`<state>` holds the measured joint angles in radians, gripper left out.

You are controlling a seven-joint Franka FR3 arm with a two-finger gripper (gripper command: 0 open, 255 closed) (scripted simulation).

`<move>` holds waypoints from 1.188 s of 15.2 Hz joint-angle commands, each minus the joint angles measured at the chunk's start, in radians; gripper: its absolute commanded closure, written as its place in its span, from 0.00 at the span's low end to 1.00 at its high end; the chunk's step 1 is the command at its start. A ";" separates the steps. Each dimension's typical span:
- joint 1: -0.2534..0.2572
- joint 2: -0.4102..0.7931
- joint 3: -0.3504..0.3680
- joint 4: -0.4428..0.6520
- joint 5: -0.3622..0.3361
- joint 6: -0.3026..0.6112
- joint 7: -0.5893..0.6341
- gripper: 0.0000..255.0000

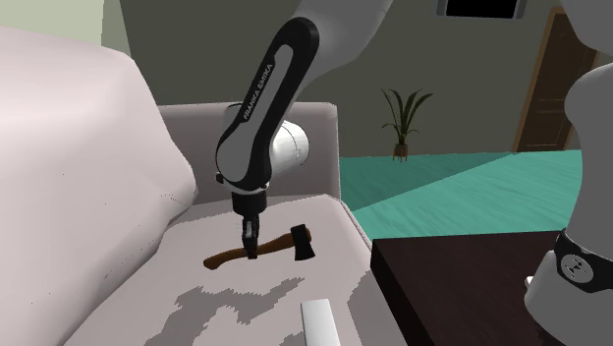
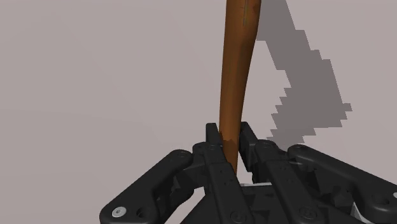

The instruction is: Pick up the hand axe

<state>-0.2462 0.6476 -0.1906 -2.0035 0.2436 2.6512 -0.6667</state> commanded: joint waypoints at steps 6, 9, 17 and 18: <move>0.013 -0.058 -0.018 -0.016 -0.016 -0.042 0.011 1.00; 0.021 -0.092 -0.028 -0.024 -0.027 -0.069 0.019 1.00; 0.038 -0.171 -0.051 -0.034 -0.056 -0.136 0.038 1.00; 0.038 -0.171 -0.051 -0.034 -0.056 -0.137 0.038 1.00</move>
